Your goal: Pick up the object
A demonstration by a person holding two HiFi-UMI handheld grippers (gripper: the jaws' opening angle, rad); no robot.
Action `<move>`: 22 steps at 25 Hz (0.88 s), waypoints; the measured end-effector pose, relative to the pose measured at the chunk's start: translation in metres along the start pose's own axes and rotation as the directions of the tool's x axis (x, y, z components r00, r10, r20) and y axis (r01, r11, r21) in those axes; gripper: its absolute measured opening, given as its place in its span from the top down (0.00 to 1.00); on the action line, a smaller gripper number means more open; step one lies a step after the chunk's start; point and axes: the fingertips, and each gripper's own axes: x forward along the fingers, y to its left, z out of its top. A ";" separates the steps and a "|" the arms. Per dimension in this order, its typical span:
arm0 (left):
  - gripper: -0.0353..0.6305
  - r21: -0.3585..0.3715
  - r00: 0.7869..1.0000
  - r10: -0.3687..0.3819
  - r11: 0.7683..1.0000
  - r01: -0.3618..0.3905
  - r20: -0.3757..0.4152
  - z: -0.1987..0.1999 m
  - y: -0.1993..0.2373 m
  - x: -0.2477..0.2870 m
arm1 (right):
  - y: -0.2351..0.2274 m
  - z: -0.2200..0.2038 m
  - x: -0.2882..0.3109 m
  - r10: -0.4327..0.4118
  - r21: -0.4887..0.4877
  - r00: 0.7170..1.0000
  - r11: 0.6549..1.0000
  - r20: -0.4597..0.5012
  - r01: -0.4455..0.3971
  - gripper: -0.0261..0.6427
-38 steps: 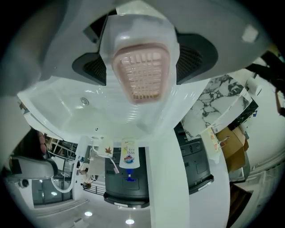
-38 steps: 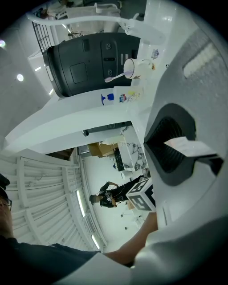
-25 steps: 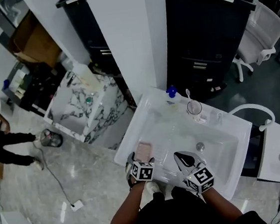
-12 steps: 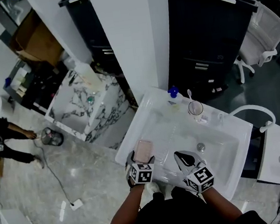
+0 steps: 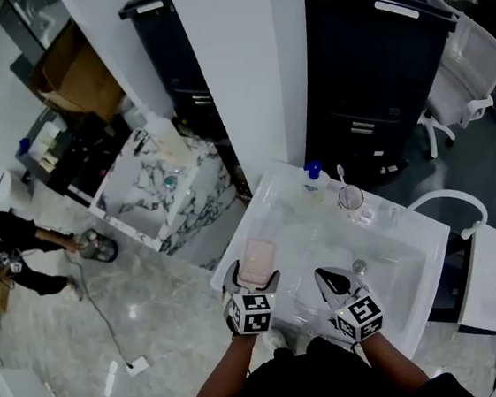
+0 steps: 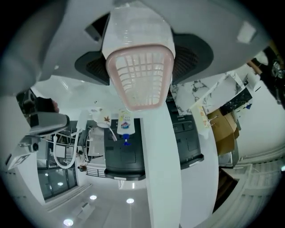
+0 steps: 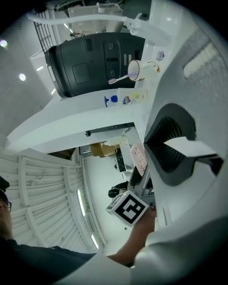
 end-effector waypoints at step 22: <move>0.25 -0.055 0.899 0.073 0.997 -0.054 0.431 0.138 0.024 -0.087 | -0.013 0.125 -0.038 -0.126 -0.181 0.938 0.965 0.324 0.192 0.96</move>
